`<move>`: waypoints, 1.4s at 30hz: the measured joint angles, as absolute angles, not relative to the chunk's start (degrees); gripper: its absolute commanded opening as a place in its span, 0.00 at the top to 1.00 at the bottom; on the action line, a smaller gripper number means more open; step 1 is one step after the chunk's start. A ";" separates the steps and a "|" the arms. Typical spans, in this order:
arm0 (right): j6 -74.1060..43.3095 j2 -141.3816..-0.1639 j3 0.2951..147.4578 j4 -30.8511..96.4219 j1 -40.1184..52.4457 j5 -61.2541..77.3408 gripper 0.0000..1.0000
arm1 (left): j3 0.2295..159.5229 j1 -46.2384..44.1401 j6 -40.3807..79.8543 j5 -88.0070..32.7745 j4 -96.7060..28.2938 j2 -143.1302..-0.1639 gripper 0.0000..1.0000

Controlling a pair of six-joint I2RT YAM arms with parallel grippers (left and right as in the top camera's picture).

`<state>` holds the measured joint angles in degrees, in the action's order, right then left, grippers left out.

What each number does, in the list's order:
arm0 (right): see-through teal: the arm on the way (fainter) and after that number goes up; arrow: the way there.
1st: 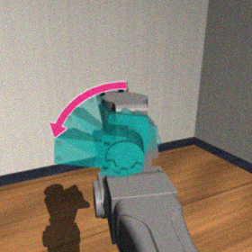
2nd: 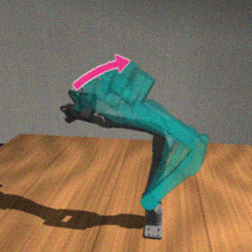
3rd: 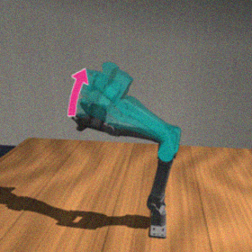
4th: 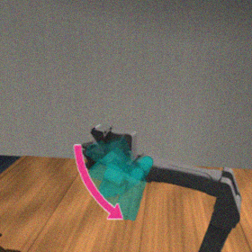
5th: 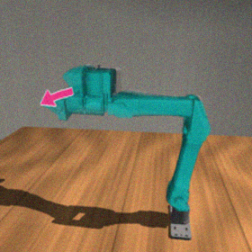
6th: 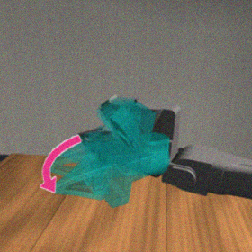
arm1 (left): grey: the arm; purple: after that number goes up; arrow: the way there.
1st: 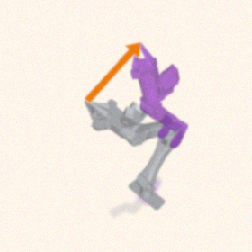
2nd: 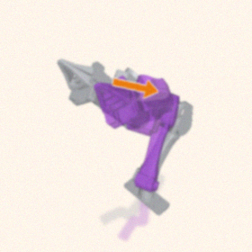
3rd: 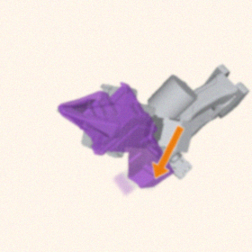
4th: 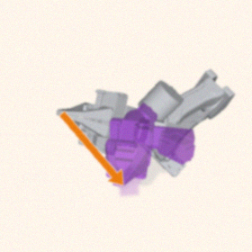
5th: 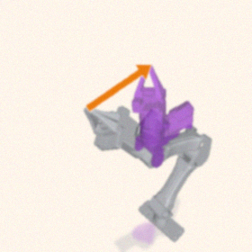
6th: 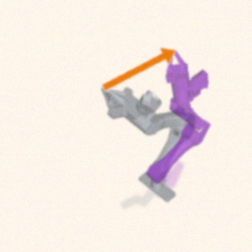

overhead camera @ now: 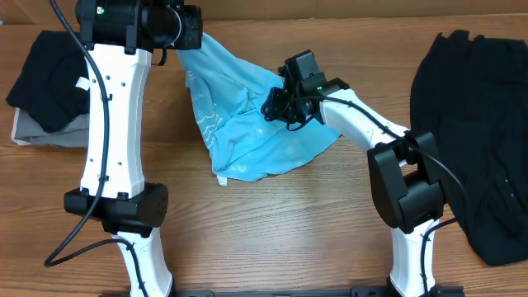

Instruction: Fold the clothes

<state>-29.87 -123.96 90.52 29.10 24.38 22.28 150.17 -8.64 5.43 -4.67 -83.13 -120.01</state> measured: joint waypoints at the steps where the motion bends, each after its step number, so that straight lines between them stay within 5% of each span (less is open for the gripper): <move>1: -30.13 -123.96 90.50 29.06 24.40 22.20 0.96 | 150.17 -8.64 5.43 -4.64 -83.11 -120.01 0.96; 13: -26.61 -121.49 90.59 41.85 17.34 22.04 0.96 | 150.17 -8.10 5.43 -3.60 -80.99 -120.01 0.96; 23: -17.12 -94.30 96.27 56.64 0.67 21.63 0.96 | 153.71 -7.40 5.43 -3.64 -80.31 -120.03 0.96; 42: -8.97 -68.07 125.21 86.72 -11.11 17.19 0.96 | 161.36 -7.94 5.45 -13.58 -83.42 -100.73 0.96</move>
<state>-8.97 -68.07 125.21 86.72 -11.11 17.19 161.36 -7.94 5.45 -13.58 -83.42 -100.73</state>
